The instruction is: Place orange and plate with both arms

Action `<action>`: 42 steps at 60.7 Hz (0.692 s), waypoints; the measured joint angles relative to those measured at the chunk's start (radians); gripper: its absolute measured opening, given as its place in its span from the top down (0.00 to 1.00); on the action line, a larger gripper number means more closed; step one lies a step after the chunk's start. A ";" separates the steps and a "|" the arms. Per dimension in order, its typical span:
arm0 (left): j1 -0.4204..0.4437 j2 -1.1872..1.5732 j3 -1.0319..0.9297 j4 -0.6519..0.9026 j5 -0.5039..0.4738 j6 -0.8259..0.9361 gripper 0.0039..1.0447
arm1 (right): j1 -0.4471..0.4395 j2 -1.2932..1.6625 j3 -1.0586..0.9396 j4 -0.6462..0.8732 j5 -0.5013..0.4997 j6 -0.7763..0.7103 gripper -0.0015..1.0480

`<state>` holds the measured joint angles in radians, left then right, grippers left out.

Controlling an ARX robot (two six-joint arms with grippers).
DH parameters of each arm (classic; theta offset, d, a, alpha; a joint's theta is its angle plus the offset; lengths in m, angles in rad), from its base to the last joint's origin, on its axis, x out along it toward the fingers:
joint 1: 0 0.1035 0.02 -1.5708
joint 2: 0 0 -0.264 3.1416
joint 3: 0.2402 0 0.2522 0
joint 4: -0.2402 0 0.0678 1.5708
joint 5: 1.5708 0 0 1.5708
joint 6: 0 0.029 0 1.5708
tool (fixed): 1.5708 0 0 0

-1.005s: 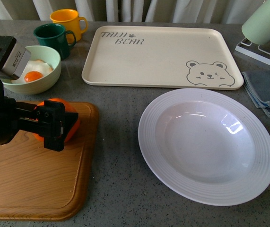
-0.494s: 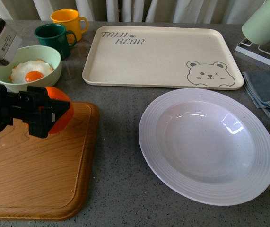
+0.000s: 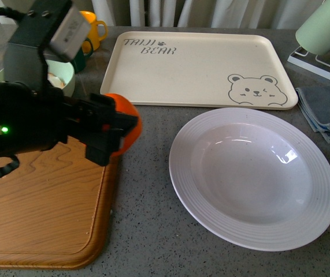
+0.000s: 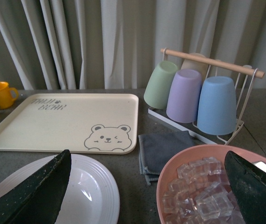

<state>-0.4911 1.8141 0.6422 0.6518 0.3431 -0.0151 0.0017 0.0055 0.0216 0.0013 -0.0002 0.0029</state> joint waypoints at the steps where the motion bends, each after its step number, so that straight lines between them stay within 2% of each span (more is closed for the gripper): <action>1: -0.012 0.007 0.008 -0.002 0.002 0.001 0.42 | 0.000 0.000 0.000 0.000 0.000 0.000 0.09; 15: -0.105 0.103 0.089 -0.011 0.025 0.018 0.42 | 0.000 0.000 0.000 0.000 0.000 0.000 0.09; 42: -0.187 0.259 0.250 -0.039 0.037 0.027 0.42 | 0.000 0.000 0.000 0.000 0.000 0.000 0.09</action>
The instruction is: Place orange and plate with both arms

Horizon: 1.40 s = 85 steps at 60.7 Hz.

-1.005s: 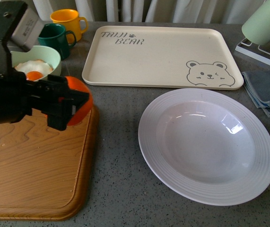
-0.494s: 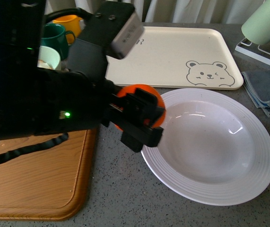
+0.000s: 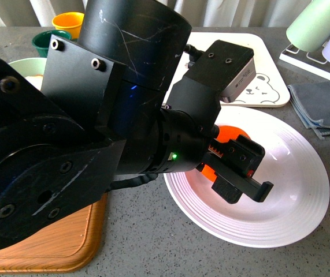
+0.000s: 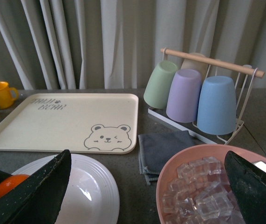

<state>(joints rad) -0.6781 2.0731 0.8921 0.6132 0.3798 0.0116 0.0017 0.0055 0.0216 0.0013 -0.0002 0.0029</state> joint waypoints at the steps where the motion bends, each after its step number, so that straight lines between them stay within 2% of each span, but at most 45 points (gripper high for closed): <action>1: -0.001 0.010 0.008 0.000 -0.006 0.000 0.42 | 0.000 0.000 0.000 0.000 0.000 0.000 0.09; 13: -0.003 0.047 0.034 -0.007 -0.017 -0.004 0.40 | 0.000 0.000 0.000 0.000 0.000 0.000 0.09; 27: -0.005 0.059 0.043 0.001 -0.024 -0.021 0.07 | 0.000 0.000 0.000 0.000 0.000 0.000 0.09; 40: 0.005 0.032 0.016 0.051 -0.023 -0.069 0.08 | 0.000 0.000 0.000 0.000 0.000 0.000 0.09; 51: 0.055 -0.106 -0.084 0.128 -0.001 -0.113 0.08 | 0.000 0.000 0.000 0.000 0.000 0.000 0.09; 62: 0.188 -0.270 -0.214 0.188 0.016 -0.150 0.08 | 0.000 0.000 0.000 0.000 0.000 0.000 0.09; 69: 0.305 -0.396 -0.312 0.207 0.049 -0.164 0.08 | 0.000 0.000 0.000 0.000 0.000 0.000 0.09; 71: 0.315 -0.414 -0.335 0.232 -0.001 -0.144 0.10 | 0.000 0.000 0.000 0.000 0.000 0.000 0.09; 73: 0.312 -0.429 -0.380 0.352 -0.208 -0.108 0.17 | 0.000 0.000 0.000 0.000 0.002 0.000 0.09; 74: 0.312 -0.433 -0.392 0.382 -0.257 -0.104 0.18 | 0.000 0.000 0.000 0.000 0.000 0.000 0.09; 78: 0.325 -0.484 -0.486 0.539 -0.561 -0.060 0.32 | 0.000 0.000 0.000 0.000 0.000 0.000 0.09; 81: 0.349 -0.533 -0.531 0.557 -0.658 -0.046 0.40 | 0.000 0.000 0.000 0.000 0.000 0.000 0.09; 85: 0.386 -0.595 -0.586 0.557 -0.667 -0.037 0.52 | 0.000 0.000 0.000 0.000 0.000 0.000 0.09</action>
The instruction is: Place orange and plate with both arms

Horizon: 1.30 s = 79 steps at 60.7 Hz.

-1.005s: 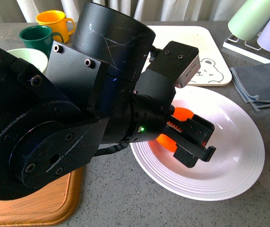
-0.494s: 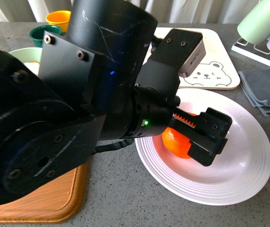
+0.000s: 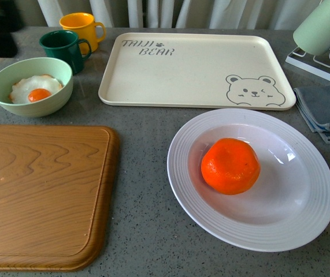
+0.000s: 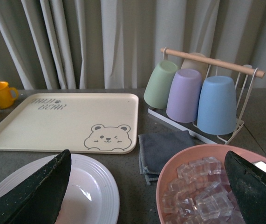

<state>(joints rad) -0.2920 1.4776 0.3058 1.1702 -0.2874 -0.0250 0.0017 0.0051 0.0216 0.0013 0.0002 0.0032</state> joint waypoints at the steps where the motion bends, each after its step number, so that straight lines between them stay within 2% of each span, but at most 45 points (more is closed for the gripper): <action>1: 0.003 -0.008 -0.007 -0.001 0.003 0.002 0.54 | 0.000 0.000 0.000 0.000 0.000 0.000 0.09; 13: 0.082 -0.181 -0.131 -0.063 0.082 0.010 0.90 | 0.000 0.000 0.000 0.000 0.000 0.000 0.09; 15: 0.097 -0.224 -0.152 -0.084 0.103 0.011 0.98 | 0.000 0.000 0.000 0.000 0.000 0.000 0.09; 41: 0.201 -0.596 -0.267 -0.341 0.204 0.014 0.99 | 0.000 0.000 0.000 0.000 0.000 0.000 0.09; 45: 0.257 -0.657 -0.277 -0.391 0.276 0.015 0.99 | 0.000 0.000 0.000 0.000 -0.001 0.000 0.09; 50: 0.285 -0.721 -0.285 -0.446 0.278 0.015 0.99 | 0.000 0.000 0.000 0.000 0.000 0.000 0.09; 79: 0.288 -1.031 -0.291 -0.727 0.288 0.016 0.99 | 0.000 0.000 0.000 0.000 0.000 0.000 0.09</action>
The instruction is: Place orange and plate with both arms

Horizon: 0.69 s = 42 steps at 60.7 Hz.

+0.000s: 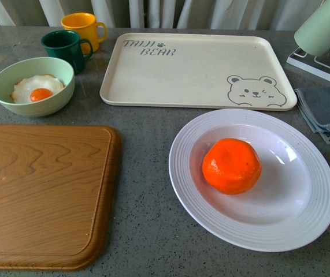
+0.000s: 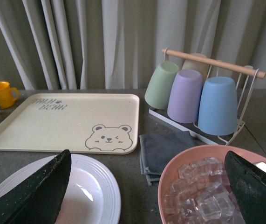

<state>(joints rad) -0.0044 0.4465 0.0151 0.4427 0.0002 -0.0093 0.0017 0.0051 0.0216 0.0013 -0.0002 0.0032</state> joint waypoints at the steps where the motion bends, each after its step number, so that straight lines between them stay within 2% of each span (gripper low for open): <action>1: 0.000 -0.010 0.000 -0.010 0.000 0.000 0.99 | 0.000 0.000 0.000 0.000 0.000 0.000 0.09; 42: 0.000 -0.261 0.000 -0.256 0.000 0.000 0.99 | 0.000 0.000 0.000 0.000 0.000 0.000 0.09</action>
<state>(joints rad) -0.0040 0.1852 0.0151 0.1867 0.0002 -0.0093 0.0017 0.0051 0.0216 0.0013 -0.0002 0.0029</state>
